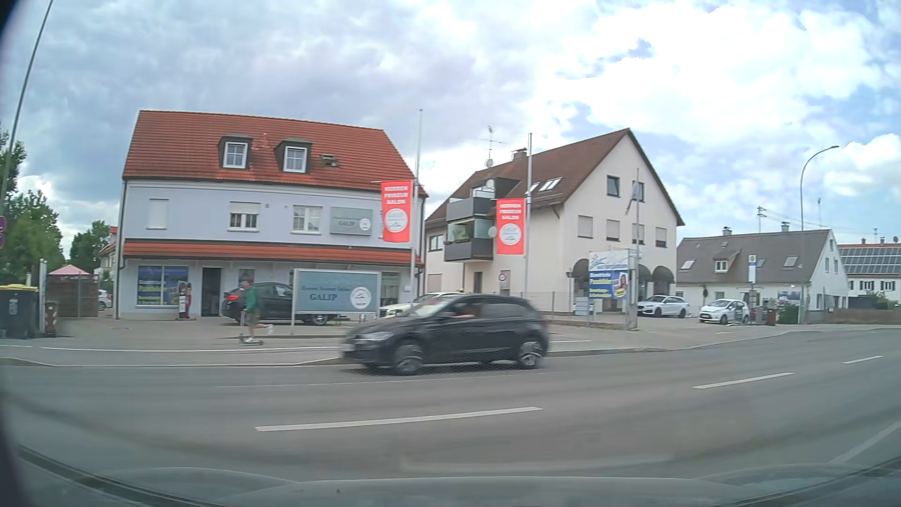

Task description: Follow the waypoints while adhering to traffic rules and regulations

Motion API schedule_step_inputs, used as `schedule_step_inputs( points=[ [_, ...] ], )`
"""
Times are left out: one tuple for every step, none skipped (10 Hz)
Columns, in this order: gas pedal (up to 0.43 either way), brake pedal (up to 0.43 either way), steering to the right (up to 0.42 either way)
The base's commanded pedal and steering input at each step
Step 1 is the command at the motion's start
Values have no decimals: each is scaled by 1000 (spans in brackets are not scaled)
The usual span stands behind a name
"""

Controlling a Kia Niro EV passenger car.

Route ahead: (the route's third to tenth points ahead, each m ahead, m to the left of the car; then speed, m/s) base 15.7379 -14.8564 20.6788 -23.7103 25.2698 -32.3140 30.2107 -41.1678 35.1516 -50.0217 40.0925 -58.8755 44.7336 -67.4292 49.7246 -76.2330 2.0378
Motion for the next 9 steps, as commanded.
schedule_step_inputs(
  points=[
    [0, 18, 957],
    [0, 18, 965],
    [0, 18, 968],
    [0, 18, 965],
    [0, 18, 964],
    [0, 18, 962],
    [28, 24, 950],
    [28, 18, 934],
    [28, 18, 926]
  ],
)
